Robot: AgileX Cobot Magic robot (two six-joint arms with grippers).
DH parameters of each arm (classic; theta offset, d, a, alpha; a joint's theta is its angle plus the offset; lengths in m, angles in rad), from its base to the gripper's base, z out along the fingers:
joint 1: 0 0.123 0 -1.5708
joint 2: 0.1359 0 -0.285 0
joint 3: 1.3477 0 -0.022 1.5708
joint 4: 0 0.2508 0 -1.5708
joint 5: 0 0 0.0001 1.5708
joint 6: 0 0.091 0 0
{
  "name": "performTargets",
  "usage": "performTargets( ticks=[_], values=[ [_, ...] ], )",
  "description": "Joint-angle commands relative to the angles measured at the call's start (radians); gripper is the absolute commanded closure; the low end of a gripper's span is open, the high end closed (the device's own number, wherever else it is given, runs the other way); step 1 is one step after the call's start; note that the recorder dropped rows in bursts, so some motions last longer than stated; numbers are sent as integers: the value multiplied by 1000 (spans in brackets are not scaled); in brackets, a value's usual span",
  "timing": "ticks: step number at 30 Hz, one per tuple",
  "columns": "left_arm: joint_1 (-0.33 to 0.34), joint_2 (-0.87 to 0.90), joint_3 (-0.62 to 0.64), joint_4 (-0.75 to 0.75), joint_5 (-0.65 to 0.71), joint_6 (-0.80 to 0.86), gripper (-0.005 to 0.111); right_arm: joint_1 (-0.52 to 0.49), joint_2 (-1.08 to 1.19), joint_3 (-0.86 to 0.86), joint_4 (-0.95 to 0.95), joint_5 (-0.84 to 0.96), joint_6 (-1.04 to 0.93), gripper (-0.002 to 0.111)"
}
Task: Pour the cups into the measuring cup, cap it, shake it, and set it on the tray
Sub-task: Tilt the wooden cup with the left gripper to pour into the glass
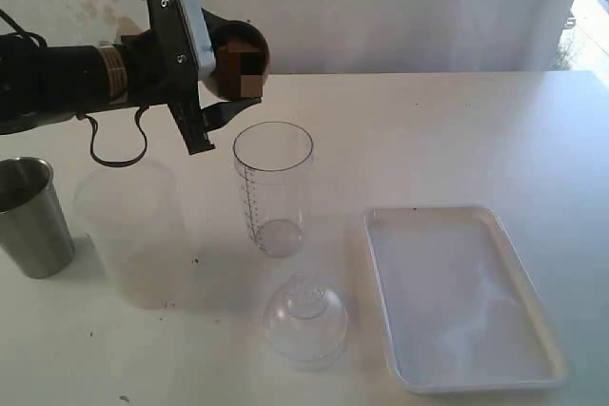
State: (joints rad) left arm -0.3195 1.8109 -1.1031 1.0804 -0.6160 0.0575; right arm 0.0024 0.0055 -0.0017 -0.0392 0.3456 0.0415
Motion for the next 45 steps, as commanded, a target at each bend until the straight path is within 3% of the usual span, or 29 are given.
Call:
performTargets(
  ticks=[1, 7, 13, 27, 38, 45],
  values=[
    [-12, -6, -5, -39, -9, 27, 107, -2, -6, 2, -5, -3, 0, 108],
    [-48, -6, -28, -159, 38, 57, 107, -2, -6, 2, -5, -3, 0, 108],
    [-61, 3, -44, -83, 39, 64, 107, -2, -6, 2, -5, -3, 0, 108],
    [-63, 57, -97, -82, 44, 255, 107, -2, -6, 2, -5, -3, 0, 108],
    [-66, 51, -97, 3, 41, 269, 107, -2, -6, 2, -5, -3, 0, 108],
    [-66, 51, -97, 6, 41, 406, 107, -2, -6, 2, -5, -3, 0, 108]
  ],
)
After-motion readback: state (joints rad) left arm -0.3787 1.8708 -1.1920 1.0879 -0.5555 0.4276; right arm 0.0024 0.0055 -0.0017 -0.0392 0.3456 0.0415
